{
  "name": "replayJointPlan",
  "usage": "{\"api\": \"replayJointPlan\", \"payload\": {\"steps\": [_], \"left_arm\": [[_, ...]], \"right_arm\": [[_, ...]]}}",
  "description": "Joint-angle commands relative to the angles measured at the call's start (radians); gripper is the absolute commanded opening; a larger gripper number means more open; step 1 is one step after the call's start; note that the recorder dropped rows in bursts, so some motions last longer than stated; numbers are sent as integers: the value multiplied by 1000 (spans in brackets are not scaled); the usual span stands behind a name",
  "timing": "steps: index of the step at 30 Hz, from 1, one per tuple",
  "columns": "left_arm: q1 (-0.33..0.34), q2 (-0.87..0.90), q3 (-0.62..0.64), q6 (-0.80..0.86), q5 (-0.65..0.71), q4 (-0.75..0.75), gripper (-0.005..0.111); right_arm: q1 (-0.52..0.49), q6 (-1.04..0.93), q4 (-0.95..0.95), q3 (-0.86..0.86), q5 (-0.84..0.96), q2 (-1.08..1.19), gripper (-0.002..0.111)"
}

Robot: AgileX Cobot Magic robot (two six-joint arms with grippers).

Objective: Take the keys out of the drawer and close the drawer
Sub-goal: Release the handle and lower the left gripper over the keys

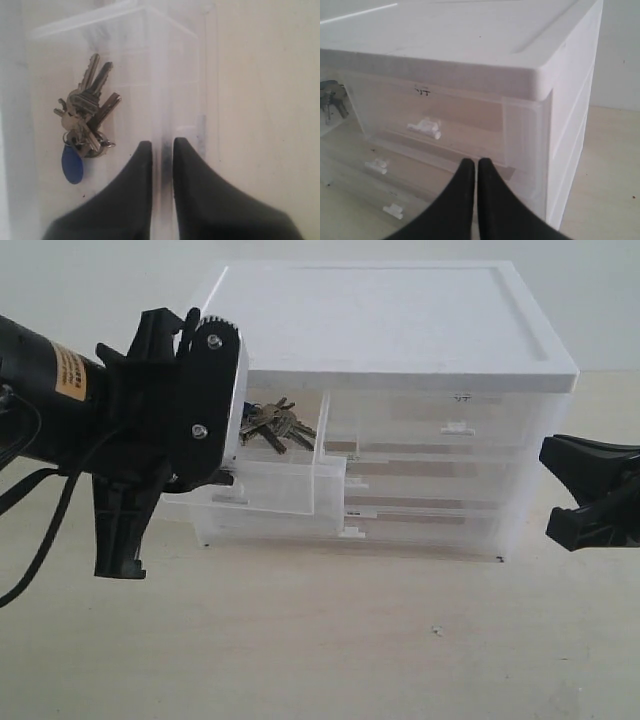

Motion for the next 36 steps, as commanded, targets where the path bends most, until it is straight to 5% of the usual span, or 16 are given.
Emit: {"api": "replayJointPlan", "payload": {"steps": [1, 6, 18, 22, 27, 32, 36], "left_arm": [[-41, -19, 1, -7, -14, -20, 5], [-114, -17, 1, -14, -12, -23, 5], [-116, -21, 1, -89, 1, 0, 5], [-116, -32, 1, -108, -8, -34, 25], [-116, -46, 1, -111, -9, -102, 62], [-116, -79, 1, -133, -52, -198, 64], [-116, -136, 1, -189, -165, -505, 61]], "right_arm": [[0, -9, 0, -5, 0, 4, 0], [0, -3, 0, -5, 1, 4, 0], [0, -1, -3, -5, 2, 4, 0], [0, -1, -3, -5, 2, 4, 0], [0, -1, -3, -5, 2, 4, 0], [0, 1, -3, -5, 2, 4, 0], [0, 1, -3, -5, 2, 4, 0]]}}
